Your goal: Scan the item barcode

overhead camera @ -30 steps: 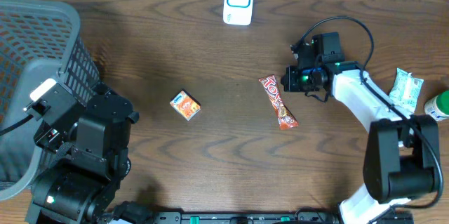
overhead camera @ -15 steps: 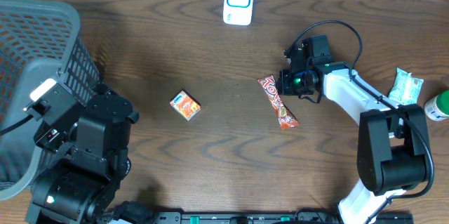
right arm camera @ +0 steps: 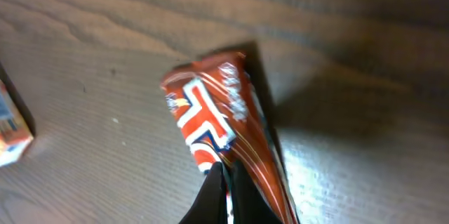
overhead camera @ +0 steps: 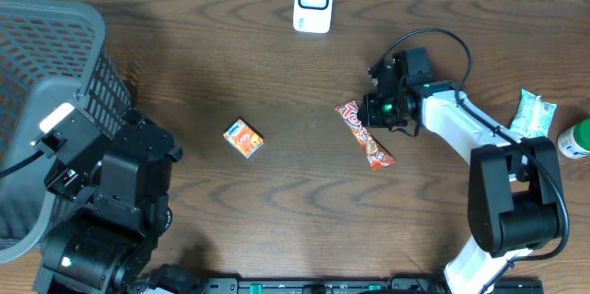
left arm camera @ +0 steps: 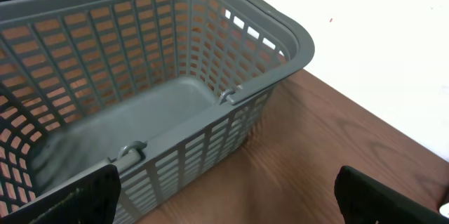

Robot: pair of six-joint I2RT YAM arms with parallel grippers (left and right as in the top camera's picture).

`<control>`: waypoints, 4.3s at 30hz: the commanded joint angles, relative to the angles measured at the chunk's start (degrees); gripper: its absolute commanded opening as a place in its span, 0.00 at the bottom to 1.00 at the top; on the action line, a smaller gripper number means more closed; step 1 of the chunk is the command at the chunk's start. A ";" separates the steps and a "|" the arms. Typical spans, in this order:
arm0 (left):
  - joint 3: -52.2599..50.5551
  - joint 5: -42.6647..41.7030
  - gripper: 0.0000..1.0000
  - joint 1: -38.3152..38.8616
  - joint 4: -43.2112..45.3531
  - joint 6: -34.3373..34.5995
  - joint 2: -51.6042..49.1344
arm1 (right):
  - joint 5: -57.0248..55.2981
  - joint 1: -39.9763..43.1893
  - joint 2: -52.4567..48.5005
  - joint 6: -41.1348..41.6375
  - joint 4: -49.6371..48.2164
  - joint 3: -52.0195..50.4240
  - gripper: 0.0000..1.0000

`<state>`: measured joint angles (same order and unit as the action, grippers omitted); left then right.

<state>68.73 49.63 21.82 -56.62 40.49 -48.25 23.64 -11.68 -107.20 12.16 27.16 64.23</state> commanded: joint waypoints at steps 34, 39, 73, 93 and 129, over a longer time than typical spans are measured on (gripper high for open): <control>0.87 0.50 0.98 -0.28 -0.15 0.28 0.02 | -5.84 -3.82 6.67 1.09 14.75 2.38 0.01; 0.87 0.50 0.98 -0.28 -0.15 0.28 0.02 | -5.86 -4.17 6.67 2.67 11.52 -2.78 0.01; 0.87 0.50 0.98 -0.28 -0.15 0.28 0.02 | -11.76 -5.97 6.93 6.08 6.95 -4.33 0.01; 0.87 0.50 0.98 -0.28 -0.15 0.28 0.02 | -17.20 -10.82 6.60 6.23 6.84 0.13 0.01; 0.87 0.50 0.98 -0.28 -0.15 0.28 0.02 | -22.69 -11.06 0.72 7.02 8.61 -0.85 0.01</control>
<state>68.73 49.63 21.82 -56.62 40.49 -48.25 0.47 -22.15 -106.02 18.48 35.79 63.59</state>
